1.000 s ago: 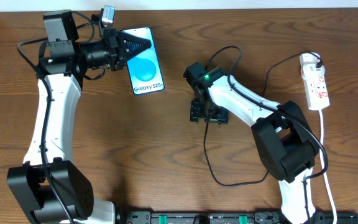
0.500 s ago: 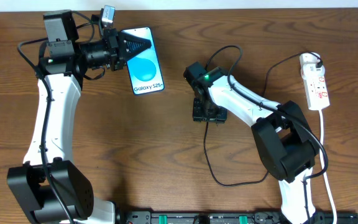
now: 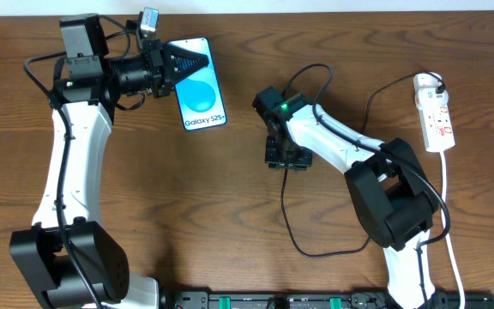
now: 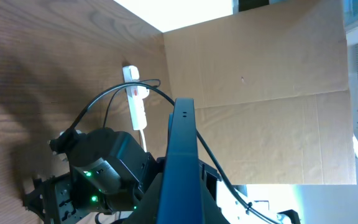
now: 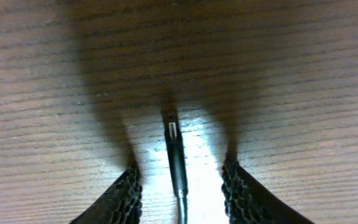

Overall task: Plug charger to phone and switch on socket
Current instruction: 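Lower the right gripper onto the black cable's connector and grasp it, then lift the cable connector with the right gripper toward the phone's bottom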

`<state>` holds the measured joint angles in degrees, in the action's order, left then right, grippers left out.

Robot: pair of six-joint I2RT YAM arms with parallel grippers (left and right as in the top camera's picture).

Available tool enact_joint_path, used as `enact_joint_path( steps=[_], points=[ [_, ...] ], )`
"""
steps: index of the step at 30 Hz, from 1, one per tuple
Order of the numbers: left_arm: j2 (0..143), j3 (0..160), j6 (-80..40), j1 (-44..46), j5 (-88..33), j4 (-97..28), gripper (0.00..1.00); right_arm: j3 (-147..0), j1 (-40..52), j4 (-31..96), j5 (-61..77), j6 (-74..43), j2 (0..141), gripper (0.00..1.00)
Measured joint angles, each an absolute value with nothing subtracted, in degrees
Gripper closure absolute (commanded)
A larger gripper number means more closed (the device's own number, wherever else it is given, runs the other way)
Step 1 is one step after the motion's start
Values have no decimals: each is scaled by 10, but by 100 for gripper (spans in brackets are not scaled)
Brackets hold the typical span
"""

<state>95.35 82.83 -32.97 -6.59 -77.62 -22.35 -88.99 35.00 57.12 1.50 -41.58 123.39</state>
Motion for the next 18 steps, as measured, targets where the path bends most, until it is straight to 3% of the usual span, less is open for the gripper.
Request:
enact_joint_path(
  steps=[5, 18],
  points=[
    [954, 828, -330, -66, -776, -223, 93, -890, 351, 571, 15, -416, 1234, 78],
    [954, 828, -330, -66, -776, -223, 93, -890, 351, 571, 16, -416, 1234, 96]
  ],
)
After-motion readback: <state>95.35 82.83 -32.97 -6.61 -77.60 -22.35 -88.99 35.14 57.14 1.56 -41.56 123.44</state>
